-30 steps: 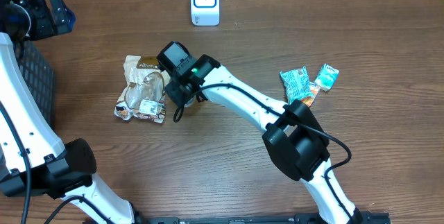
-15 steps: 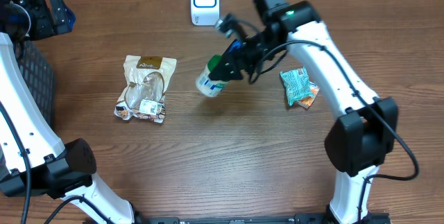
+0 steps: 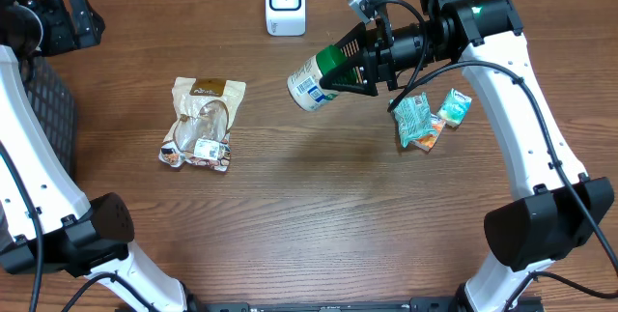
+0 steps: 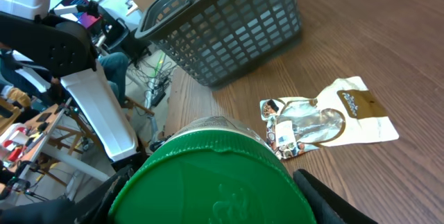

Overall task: Scan the item barcode
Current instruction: 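Lift the jar and hold its side up to the scanner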

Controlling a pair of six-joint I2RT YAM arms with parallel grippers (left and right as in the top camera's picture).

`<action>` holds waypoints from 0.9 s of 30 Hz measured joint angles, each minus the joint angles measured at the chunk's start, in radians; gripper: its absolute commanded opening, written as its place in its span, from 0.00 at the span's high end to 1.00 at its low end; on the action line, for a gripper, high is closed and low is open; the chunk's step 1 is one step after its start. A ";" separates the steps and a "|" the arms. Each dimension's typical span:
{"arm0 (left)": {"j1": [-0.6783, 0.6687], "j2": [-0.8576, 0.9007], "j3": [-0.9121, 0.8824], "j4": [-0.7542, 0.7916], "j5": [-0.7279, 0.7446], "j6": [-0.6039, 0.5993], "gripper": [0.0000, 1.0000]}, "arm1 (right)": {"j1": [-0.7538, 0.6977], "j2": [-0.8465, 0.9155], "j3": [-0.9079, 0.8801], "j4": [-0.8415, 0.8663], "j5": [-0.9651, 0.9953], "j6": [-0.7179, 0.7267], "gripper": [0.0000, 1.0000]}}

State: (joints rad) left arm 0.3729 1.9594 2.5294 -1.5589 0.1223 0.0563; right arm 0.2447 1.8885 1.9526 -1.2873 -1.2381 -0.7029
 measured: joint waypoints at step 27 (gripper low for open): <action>0.000 0.000 0.000 0.000 0.000 0.000 0.00 | 0.265 0.327 -0.072 1.274 1.404 -0.254 0.47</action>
State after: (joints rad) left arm 0.3729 1.9594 2.5294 -1.5589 0.1226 0.0563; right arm 0.5095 2.2158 1.8809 -0.0132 0.1661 -0.9573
